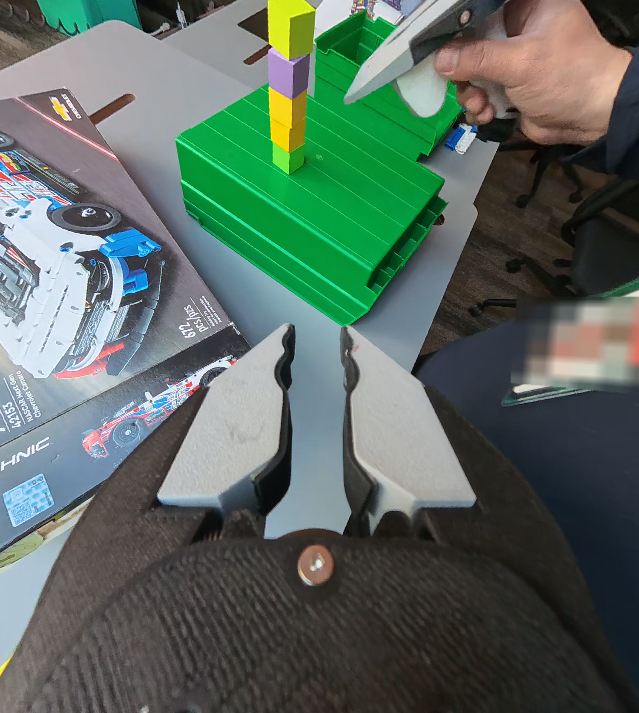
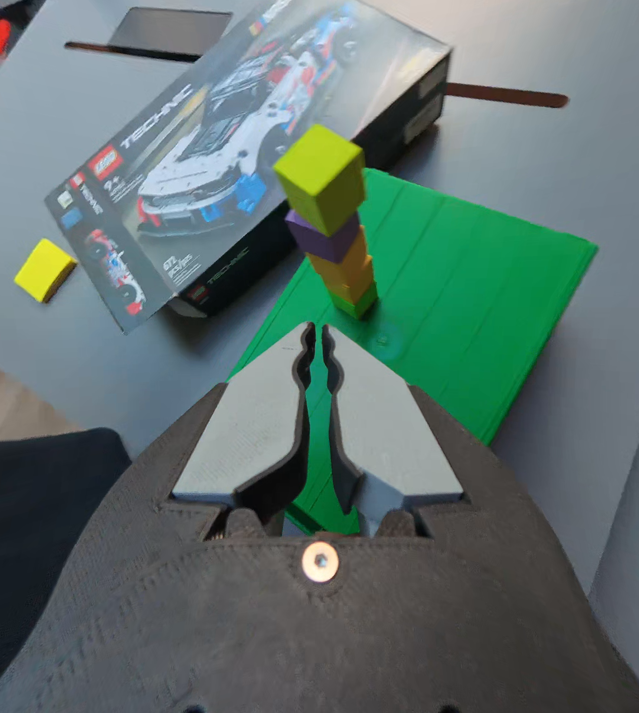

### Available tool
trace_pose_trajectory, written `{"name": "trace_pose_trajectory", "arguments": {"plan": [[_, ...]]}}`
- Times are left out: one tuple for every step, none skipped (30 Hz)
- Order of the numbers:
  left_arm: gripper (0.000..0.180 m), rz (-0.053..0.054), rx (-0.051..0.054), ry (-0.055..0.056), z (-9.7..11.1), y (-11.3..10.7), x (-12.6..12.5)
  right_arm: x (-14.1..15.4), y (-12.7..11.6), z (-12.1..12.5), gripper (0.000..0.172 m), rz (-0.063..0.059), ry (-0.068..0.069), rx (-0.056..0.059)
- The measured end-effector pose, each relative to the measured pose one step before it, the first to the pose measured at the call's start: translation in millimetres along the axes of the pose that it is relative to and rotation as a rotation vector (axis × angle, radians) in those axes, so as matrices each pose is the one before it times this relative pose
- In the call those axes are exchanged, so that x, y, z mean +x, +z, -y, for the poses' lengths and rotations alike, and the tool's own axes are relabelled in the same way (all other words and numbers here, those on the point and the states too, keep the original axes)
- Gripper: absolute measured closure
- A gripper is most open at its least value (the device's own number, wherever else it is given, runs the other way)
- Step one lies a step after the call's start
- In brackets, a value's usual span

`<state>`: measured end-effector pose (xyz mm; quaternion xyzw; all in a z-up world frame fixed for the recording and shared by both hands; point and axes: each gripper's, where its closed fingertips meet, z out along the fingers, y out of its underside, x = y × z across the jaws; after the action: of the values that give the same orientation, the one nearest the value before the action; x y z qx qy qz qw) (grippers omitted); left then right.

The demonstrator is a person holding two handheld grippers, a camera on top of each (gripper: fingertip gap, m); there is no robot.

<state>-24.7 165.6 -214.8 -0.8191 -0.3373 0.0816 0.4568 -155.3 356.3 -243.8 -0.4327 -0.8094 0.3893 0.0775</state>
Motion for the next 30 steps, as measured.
{"name": "trace_pose_trajectory", "arguments": {"plan": [[0.159, -0.0009, -0.0044, 0.0027, -0.03, 0.97, 0.26, -9.71, 6.61, -0.64, 0.171, 0.0118, -0.0546, -0.0267], [0.159, -0.0005, -0.0029, 0.0022, 0.23, 0.78, 0.23, -10.48, 7.56, 0.70, 0.170, 0.0179, -0.0435, -0.0197], [0.159, -0.0008, -0.0013, 0.0001, 0.57, 0.73, 0.52, -13.02, 7.92, 3.30, 0.170, 0.0359, -0.0312, -0.0046], [0.159, -0.0021, 0.0002, -0.0014, 0.70, 0.69, 0.68, -11.52, 7.87, 5.42, 0.170, 0.0267, -0.0190, 0.0078], [0.159, -0.0036, 0.0014, -0.0002, 0.88, 0.56, 1.21, -6.39, 7.59, 6.24, 0.170, -0.0043, -0.0088, 0.0132], [0.160, -0.0016, -0.0004, 0.0018, 0.49, 0.48, 0.99, -2.44, 7.22, 6.67, 0.170, -0.0249, 0.0005, 0.0169], [0.160, 0.0005, -0.0033, 0.0037, -0.02, 0.39, 0.82, -0.84, 6.63, 5.52, 0.170, -0.0260, 0.0055, 0.0135], [0.160, 0.0015, -0.0046, 0.0042, -0.36, 0.23, 0.63, 0.01, 6.05, 3.59, 0.170, -0.0186, 0.0053, 0.0055], [0.160, 0.0023, -0.0035, 0.0040, -0.33, -0.01, 0.66, 1.81, 5.41, 2.04, 0.170, -0.0165, 0.0070, 0.0024], [0.160, 0.0015, -0.0018, 0.0029, -0.35, -0.18, 0.53, 4.24, 4.83, 0.41, 0.170, -0.0202, 0.0098, -0.0004], [0.160, 0.0006, -0.0023, 0.0004, -0.70, -0.14, 0.58, 7.07, 3.88, -1.39, 0.170, -0.0258, 0.0126, -0.0064], [0.160, 0.0001, -0.0035, -0.0015, -1.08, -0.10, 0.46, 9.84, 2.80, -3.44, 0.170, -0.0328, 0.0152, -0.0132], [0.160, -0.0003, -0.0031, -0.0017, -1.10, -0.20, 0.40, 11.31, 2.13, -5.22, 0.170, -0.0331, 0.0166, -0.0195], [0.160, 0.0002, -0.0019, -0.0011, -0.91, -0.39, 0.42, 10.31, 1.68, -6.69, 0.171, -0.0214, 0.0171, -0.0233], [0.160, 0.0007, 0.0009, -0.0011, -0.40, -0.57, 0.21, 7.57, 0.97, -6.83, 0.171, -0.0035, 0.0196, -0.0216], [0.160, 0.0012, 0.0023, -0.0023, -0.28, -0.64, -0.05, 5.79, -0.01, -6.47, 0.169, 0.0067, 0.0204, -0.0182], [0.160, 0.0018, 0.0009, -0.0035, -0.41, -0.53, -0.14, 6.42, -1.27, -5.69, 0.168, 0.0003, 0.0157, -0.0144], [0.160, 0.0016, -0.0002, -0.0040, -0.67, -0.27, -0.23, 6.21, -2.13, -4.35, 0.169, -0.0033, 0.0112, -0.0051], [0.160, 0.0008, -0.0002, -0.0040, -0.72, -0.06, -0.30, 4.21, -2.91, -2.61, 0.171, 0.0044, 0.0135, 0.0028], [0.160, 0.0002, -0.0006, -0.0041, -0.81, 0.21, -0.20, 4.83, -3.04, -2.45, 0.169, -0.0038, 0.0153, -0.0005], [0.160, -0.0005, -0.0010, -0.0037, -0.61, 0.34, -0.14, 6.98, -3.02, -2.49, 0.168, -0.0215, 0.0073, -0.0023], [0.160, -0.0009, -0.0005, -0.0030, -0.49, 0.53, 0.13, 7.15, -2.64, -1.47, 0.168, -0.0247, 0.0033, 0.0030], [0.160, -0.0022, 0.0003, -0.0023, -0.17, 0.71, 0.32, 5.07, -2.37, -0.65, 0.168, -0.0103, 0.0083, 0.0048], [0.160, -0.0030, 0.0000, -0.0015, 0.03, 0.88, 0.52, 2.94, -2.03, -0.29, 0.168, 0.0039, 0.0150, 0.0026], [0.160, -0.0029, -0.0010, 0.0000, 0.25, 1.01, 0.60, 2.65, -2.32, 0.55, 0.168, 0.0026, 0.0163, 0.0036], [0.160, -0.0025, -0.0013, 0.0021, 0.42, 1.03, 0.70, 2.90, -2.77, 1.59, 0.168, -0.0018, 0.0103, 0.0080], [0.160, -0.0019, -0.0012, 0.0033, 0.62, 1.02, 0.76, 3.35, -3.01, 2.24, 0.168, -0.0062, 0.0046, 0.0091], [0.160, -0.0014, -0.0010, 0.0033, 0.64, 0.86, 0.72, 3.71, -2.90, 2.49, 0.168, -0.0086, 0.0030, 0.0087], [0.160, -0.0009, -0.0001, 0.0026, 0.76, 0.75, 0.73, 3.21, -2.80, 2.98, 0.167, -0.0049, 0.0028, 0.0097], [0.160, -0.0011, 0.0006, 0.0012, 0.66, 0.68, 0.78, 2.71, -2.49, 3.25, 0.167, 0.0002, 0.0039, 0.0100]]}}
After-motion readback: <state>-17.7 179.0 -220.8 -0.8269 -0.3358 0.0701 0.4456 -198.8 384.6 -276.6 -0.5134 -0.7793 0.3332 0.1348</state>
